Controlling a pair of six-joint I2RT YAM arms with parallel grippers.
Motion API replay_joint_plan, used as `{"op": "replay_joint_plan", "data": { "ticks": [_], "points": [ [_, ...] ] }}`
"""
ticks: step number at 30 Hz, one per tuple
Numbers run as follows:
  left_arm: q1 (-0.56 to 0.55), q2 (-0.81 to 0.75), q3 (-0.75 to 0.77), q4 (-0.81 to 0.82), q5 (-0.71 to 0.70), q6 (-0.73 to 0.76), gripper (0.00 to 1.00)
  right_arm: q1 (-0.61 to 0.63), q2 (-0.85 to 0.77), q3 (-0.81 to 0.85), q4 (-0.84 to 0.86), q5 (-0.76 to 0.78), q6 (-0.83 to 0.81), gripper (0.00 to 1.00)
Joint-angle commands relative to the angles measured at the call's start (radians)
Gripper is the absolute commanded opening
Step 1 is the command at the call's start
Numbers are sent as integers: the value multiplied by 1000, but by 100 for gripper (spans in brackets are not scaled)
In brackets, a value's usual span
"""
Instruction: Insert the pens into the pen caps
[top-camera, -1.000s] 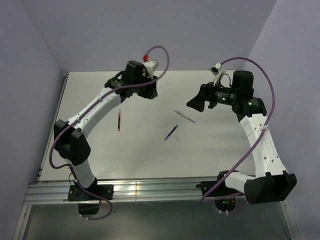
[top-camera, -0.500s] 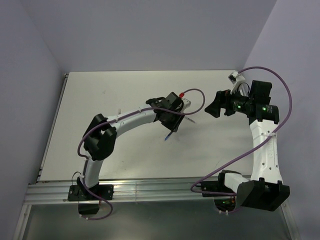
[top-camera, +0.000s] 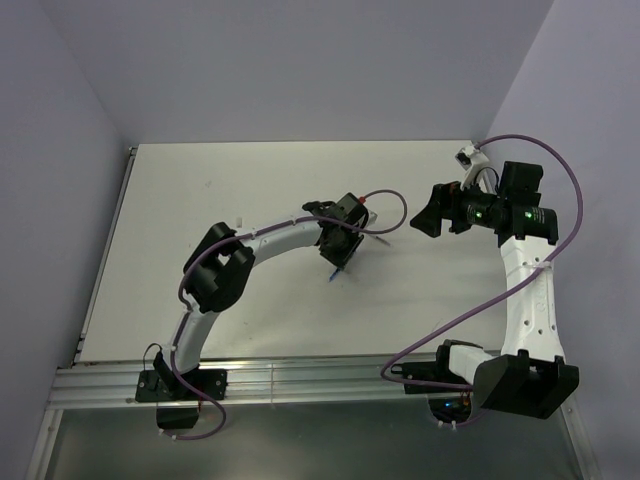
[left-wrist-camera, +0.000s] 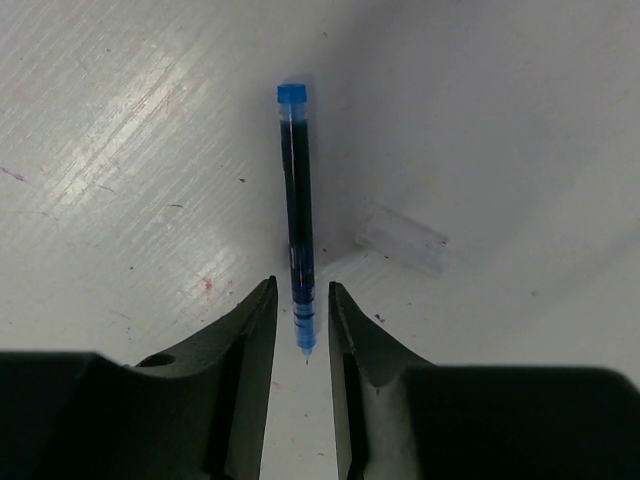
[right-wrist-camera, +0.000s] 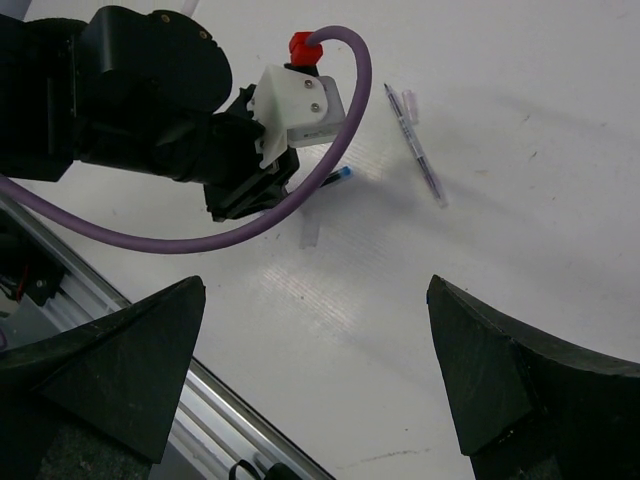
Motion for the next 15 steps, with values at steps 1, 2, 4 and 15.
{"op": "replay_joint_plan", "data": {
  "ticks": [1, 2, 4, 15],
  "points": [
    [-2, 12, 18, 16, -25, 16, 31, -13, 2, 10, 5, -24, -20, 100],
    [-2, 11, 5, 28, -30, 18, 31, -14, 4, 10, 7, -22, -20, 100],
    [-4, 12, -19, 43, -37, 18, 31, -16, 4, 8, 3, -22, -21, 100],
    [-4, 14, -101, 72, -160, 48, 16, -22, 2, 19, 2, -2, -28, 100]
  ]
}}
